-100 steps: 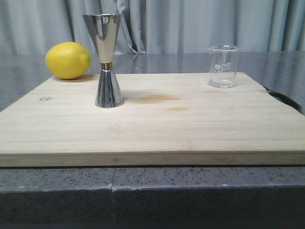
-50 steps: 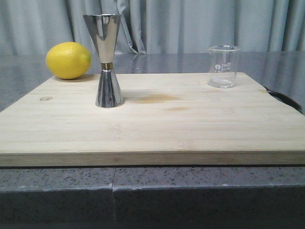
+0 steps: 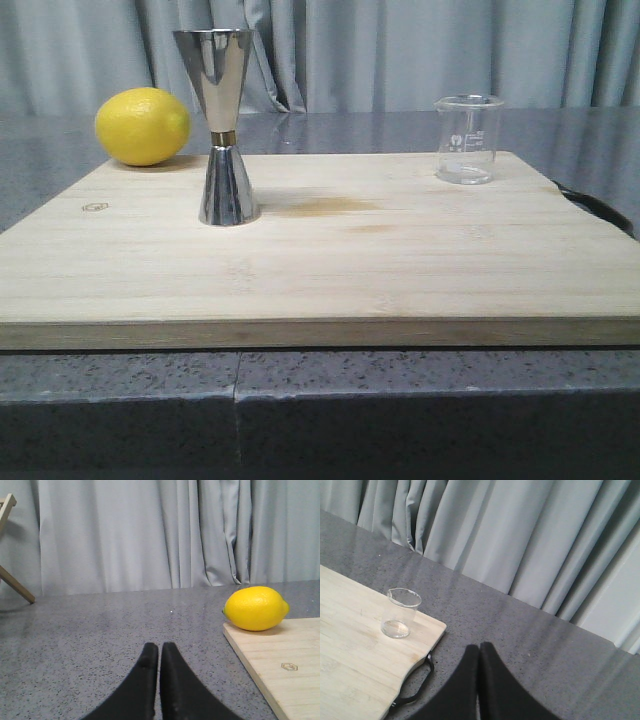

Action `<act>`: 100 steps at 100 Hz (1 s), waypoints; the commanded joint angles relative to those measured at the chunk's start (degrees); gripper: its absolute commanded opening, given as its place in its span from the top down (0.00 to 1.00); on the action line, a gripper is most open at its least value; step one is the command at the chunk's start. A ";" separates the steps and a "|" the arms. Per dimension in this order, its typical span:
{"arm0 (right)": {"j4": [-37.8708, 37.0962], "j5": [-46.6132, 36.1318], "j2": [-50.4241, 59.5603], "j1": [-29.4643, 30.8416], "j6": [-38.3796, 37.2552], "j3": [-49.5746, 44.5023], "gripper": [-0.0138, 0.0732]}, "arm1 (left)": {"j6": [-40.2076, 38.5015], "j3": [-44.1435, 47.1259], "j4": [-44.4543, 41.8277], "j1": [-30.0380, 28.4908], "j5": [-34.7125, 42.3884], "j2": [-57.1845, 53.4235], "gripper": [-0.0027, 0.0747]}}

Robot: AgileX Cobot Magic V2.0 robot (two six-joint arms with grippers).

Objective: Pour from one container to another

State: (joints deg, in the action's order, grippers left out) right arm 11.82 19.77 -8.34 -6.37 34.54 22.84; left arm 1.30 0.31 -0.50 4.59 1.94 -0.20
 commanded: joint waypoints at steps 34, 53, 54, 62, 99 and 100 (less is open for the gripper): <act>0.41 -4.06 -0.54 0.46 0.19 1.16 0.93 | 0.17 2.04 0.50 -0.27 4.11 -1.58 0.99; 0.41 -4.17 -0.54 0.46 0.19 1.16 0.93 | 0.17 2.04 0.50 -0.27 4.11 -1.58 0.99; 0.41 -4.31 -0.54 0.46 0.19 1.16 0.93 | 0.17 2.04 0.50 -0.27 4.11 -1.58 0.99; 0.41 -4.45 -0.54 0.46 0.19 0.18 0.93 | 0.17 2.04 0.50 -0.27 4.11 -1.58 0.99; -7.20 -22.50 -0.29 5.26 -25.04 -11.65 0.93 | 0.17 2.04 0.50 -0.27 4.11 -1.58 0.99; -7.85 -22.72 -0.03 5.28 -25.71 -12.21 0.93 | 0.17 2.04 0.50 -0.27 4.11 -1.58 0.99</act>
State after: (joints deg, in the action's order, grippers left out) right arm 7.55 6.37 -8.34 -2.51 18.17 12.15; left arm 1.43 0.31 -0.50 4.37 1.94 -0.20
